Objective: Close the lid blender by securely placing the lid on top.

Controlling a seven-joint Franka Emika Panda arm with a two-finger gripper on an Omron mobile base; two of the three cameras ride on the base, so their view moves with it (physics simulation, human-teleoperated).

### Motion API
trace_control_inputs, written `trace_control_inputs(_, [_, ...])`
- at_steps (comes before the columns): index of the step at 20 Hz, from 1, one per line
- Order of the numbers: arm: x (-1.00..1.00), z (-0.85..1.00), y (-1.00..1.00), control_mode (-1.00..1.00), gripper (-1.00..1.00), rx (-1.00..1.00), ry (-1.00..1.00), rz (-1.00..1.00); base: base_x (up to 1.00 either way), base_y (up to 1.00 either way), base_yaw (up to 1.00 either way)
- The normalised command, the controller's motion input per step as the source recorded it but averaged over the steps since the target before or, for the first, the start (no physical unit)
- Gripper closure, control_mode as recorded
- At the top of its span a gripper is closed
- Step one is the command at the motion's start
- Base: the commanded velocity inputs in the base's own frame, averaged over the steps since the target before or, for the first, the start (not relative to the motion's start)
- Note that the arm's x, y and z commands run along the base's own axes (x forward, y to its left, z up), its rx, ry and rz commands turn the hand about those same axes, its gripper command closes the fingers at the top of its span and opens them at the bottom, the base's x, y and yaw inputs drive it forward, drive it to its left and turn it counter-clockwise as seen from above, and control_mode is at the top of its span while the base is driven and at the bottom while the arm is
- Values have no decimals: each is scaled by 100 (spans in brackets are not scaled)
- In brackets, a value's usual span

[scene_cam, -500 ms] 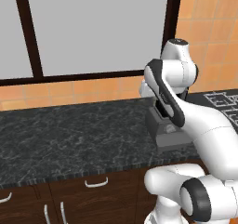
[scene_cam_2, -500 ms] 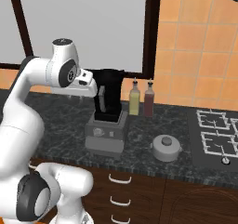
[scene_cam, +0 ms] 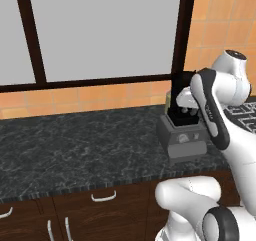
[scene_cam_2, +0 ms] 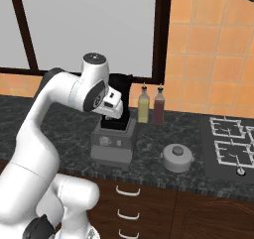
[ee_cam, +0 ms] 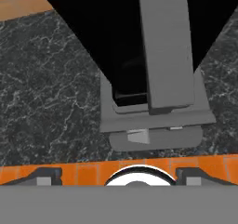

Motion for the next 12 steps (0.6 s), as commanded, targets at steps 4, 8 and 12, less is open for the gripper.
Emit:
trace_control_inputs(4, [-4, 0, -100, -100, -100, 18, 7, -32, 0, 0, 0])
trace_control_inputs(8, [0, 0, -100, -100, -100, 21, 21, -38, 0, 0, 0])
trace_control_inputs(12, [0, -44, -100, -100, -100, 18, 14, -42, 0, 0, 0])
